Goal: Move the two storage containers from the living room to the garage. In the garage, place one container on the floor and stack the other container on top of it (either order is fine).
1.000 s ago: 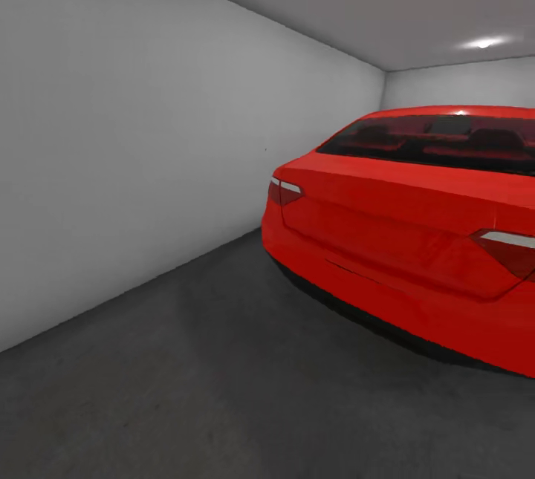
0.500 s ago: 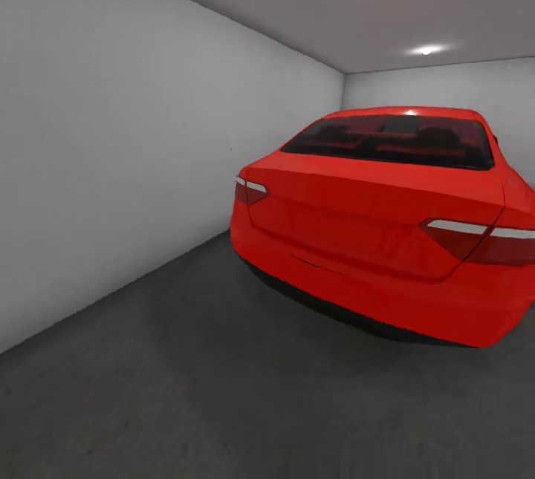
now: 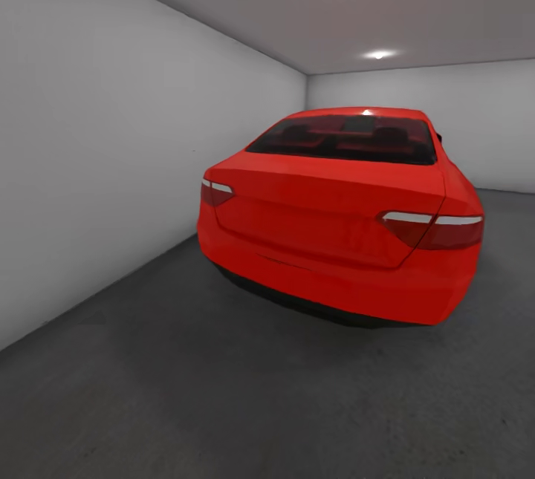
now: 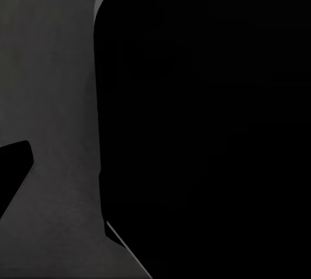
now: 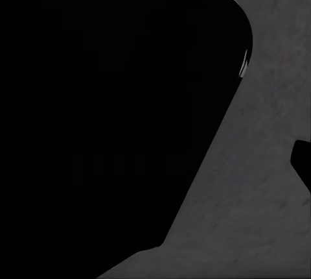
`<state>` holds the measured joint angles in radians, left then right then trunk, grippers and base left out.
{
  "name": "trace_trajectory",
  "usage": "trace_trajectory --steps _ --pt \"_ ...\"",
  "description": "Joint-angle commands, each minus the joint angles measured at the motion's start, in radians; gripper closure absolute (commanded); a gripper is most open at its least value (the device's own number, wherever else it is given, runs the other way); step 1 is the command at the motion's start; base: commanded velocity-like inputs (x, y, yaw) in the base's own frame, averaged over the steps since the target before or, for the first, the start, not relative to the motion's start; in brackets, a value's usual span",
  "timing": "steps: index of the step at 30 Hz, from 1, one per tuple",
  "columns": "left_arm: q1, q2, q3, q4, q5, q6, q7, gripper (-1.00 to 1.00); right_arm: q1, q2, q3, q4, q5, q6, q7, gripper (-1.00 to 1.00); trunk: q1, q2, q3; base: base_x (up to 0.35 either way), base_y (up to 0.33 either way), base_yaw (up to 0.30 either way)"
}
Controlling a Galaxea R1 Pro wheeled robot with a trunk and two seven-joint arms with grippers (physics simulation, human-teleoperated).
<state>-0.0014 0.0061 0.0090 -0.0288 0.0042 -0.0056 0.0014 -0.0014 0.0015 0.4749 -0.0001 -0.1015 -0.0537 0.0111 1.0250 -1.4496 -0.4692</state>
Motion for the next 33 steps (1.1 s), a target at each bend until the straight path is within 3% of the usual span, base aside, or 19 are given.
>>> trace_trajectory --steps 1,33 --pt "0.0 0.0 0.001 0.0 0.0 -0.001 0.0 -1.0 0.0 0.0 0.008 0.0 -0.011 -0.003 0.001 -1.0 0.0 0.0 -0.001 0.0 0.0 -0.294" --pt "0.0 0.0 0.001 0.0 0.0 -0.001 0.0 -1.0 0.0 0.0 0.008 0.0 -0.011 -0.003 0.001 -1.0 0.0 0.0 -0.001 0.0 0.0 -0.293"
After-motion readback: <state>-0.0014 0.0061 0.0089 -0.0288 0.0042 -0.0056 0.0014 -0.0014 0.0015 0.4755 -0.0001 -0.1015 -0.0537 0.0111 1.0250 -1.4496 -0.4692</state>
